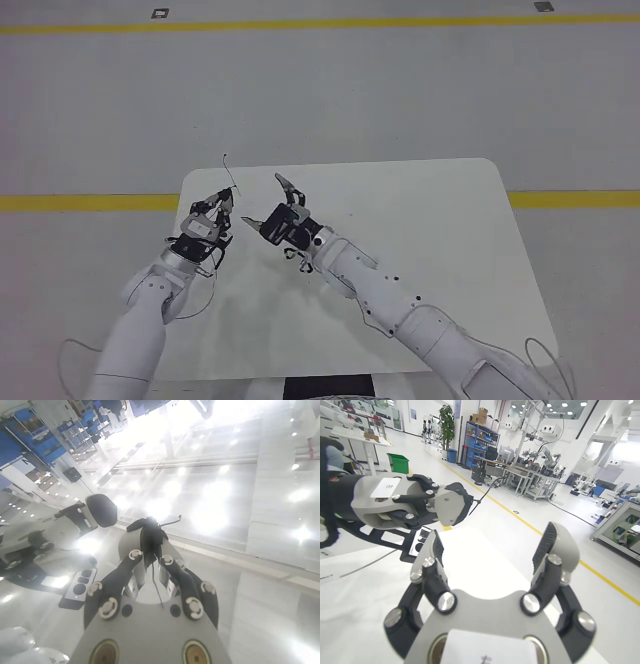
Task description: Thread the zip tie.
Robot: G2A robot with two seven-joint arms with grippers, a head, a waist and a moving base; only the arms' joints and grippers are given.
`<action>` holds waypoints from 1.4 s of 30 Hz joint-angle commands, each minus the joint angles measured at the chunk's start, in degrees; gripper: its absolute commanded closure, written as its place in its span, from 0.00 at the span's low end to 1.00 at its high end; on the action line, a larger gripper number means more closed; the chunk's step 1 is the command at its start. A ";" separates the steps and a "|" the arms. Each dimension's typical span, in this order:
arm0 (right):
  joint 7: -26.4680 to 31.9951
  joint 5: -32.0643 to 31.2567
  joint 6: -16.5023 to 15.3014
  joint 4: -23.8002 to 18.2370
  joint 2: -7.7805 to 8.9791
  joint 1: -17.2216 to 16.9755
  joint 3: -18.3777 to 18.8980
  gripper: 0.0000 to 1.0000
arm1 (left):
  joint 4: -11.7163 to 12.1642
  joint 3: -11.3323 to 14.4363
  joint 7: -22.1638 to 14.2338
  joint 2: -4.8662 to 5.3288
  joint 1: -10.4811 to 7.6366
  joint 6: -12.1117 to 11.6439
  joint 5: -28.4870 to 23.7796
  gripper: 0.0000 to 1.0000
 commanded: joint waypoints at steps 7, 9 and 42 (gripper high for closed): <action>-0.69 -0.09 1.25 2.88 -1.32 1.06 -0.92 0.76 | 0.00 0.00 0.00 0.00 0.00 0.00 0.00 1.00; -0.77 -0.12 1.42 3.33 -1.57 1.24 -1.00 0.78 | 0.00 0.00 0.00 0.00 0.00 0.00 0.00 1.00; -3.65 -0.47 -0.59 5.31 -4.11 1.75 -0.10 0.78 | 0.00 0.00 0.00 0.00 0.00 0.00 0.00 1.00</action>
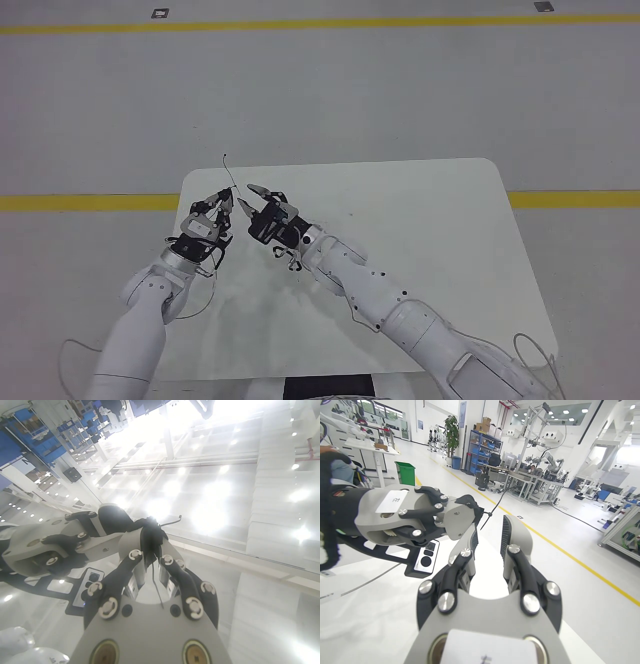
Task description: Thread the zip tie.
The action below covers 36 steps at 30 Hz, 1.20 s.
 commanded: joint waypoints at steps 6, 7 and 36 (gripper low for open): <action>-0.04 -0.35 -0.32 0.15 -0.34 -0.02 0.29 0.79 | 0.00 0.00 0.00 0.00 0.00 0.00 0.00 1.00; -0.03 -0.35 -0.34 0.23 -0.40 0.02 0.30 0.80 | 0.00 0.00 0.00 0.00 0.00 0.00 0.00 1.00; -0.18 -0.35 0.78 4.84 -2.18 2.52 -1.07 1.00 | 0.00 0.00 0.00 0.00 0.00 0.00 0.00 1.00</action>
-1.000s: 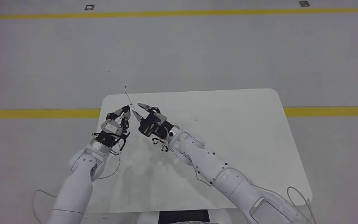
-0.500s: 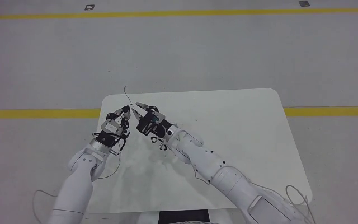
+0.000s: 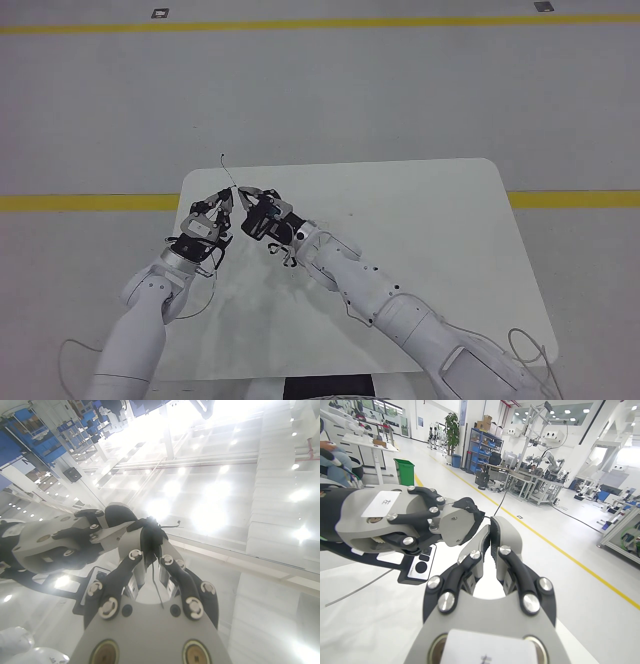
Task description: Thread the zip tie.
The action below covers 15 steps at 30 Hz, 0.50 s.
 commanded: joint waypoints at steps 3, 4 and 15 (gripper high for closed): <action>0.54 0.00 0.67 0.92 0.54 0.14 -0.66 1.00 | 0.00 0.00 0.00 0.00 0.00 0.00 0.00 1.00; 0.69 0.00 0.84 1.08 0.71 0.07 -0.70 1.00 | 0.00 0.00 0.00 0.00 0.00 0.00 0.00 1.00; 3.72 0.00 2.39 0.40 3.48 -1.17 -0.16 1.00 | 0.00 0.00 0.00 0.00 0.00 0.00 0.00 1.00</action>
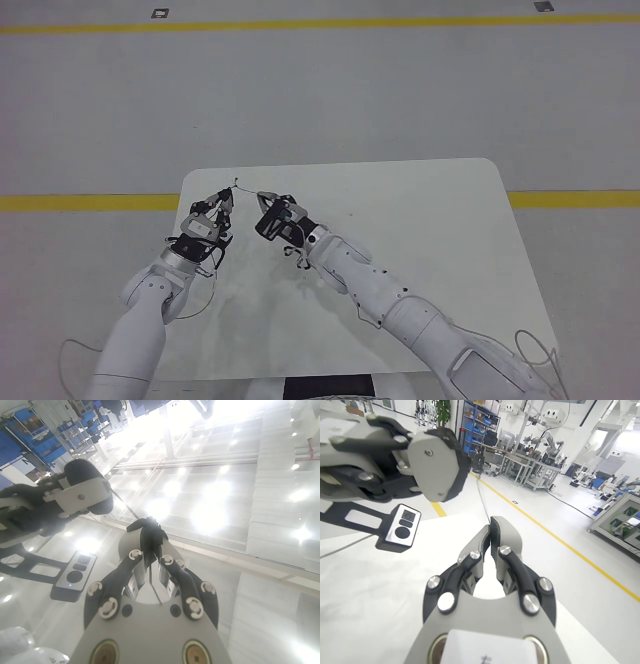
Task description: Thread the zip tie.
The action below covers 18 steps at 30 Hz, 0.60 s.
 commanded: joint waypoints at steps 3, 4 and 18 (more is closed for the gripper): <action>0.88 0.00 0.28 -0.78 0.95 -0.37 0.05 1.00 | 0.00 0.00 0.00 0.00 0.00 0.00 0.00 1.00; 1.06 0.00 0.38 -0.98 1.14 -0.45 0.01 1.00 | 0.00 0.00 0.00 0.00 0.00 0.00 0.00 1.00; 2.86 0.00 2.97 -3.61 3.54 -1.60 -0.35 0.89 | 0.00 0.00 0.00 0.00 0.00 0.00 0.00 1.00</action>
